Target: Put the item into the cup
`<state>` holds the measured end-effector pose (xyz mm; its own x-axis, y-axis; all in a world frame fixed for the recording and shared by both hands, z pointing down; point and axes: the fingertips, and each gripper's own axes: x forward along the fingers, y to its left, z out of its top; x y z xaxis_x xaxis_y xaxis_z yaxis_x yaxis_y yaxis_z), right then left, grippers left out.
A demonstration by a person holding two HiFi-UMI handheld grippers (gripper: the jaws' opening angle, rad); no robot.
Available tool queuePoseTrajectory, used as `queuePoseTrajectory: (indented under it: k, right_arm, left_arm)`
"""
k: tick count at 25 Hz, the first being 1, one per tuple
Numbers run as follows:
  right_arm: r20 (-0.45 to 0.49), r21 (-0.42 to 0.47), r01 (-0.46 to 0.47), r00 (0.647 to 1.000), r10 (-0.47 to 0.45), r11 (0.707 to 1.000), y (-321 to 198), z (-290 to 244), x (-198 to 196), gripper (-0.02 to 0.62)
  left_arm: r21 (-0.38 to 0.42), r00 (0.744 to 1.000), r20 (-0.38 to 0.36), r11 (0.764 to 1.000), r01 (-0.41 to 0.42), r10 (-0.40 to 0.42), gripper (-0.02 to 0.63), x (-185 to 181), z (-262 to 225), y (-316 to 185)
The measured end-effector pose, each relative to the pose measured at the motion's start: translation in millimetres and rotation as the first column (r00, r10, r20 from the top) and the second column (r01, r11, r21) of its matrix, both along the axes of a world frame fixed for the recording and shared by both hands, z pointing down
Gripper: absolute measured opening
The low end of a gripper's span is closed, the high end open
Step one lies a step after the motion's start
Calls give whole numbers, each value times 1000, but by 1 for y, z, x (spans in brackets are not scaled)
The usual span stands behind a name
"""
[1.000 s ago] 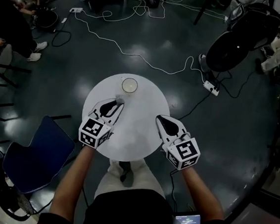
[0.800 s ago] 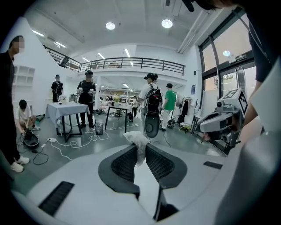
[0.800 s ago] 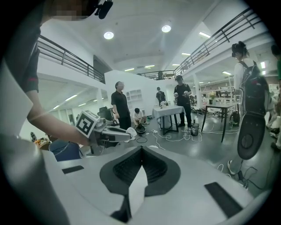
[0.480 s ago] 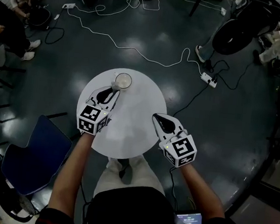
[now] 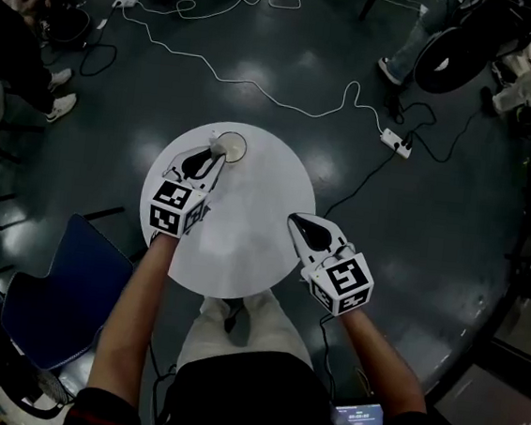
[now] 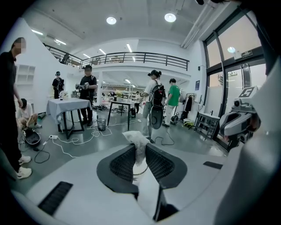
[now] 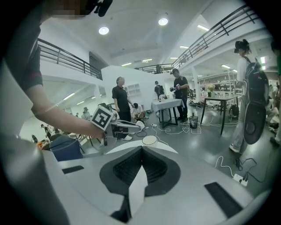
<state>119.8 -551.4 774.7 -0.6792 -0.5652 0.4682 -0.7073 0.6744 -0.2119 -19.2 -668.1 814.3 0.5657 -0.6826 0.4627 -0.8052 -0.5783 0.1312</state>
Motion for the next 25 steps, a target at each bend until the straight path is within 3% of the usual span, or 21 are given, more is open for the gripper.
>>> queuePoseTrajectory:
  k: [5,13,25]
  right_arm:
    - [1,-6,13,1000,-13,1000,-7,6,-3,17]
    - [-1,-13,13,1000,-13,1000,-14,9,-6,15]
    - [0,-10,12,1000,-12,1000,-13,5,-7,15]
  left_arm:
    - [-1,1000,-7,1000,20,-20,85,-1,6,-11]
    - [-24,999,14,999,44,-44,183,-6,17,-21]
    - [-17,1000,14,1000,11,-11,184,-3,11,-12]
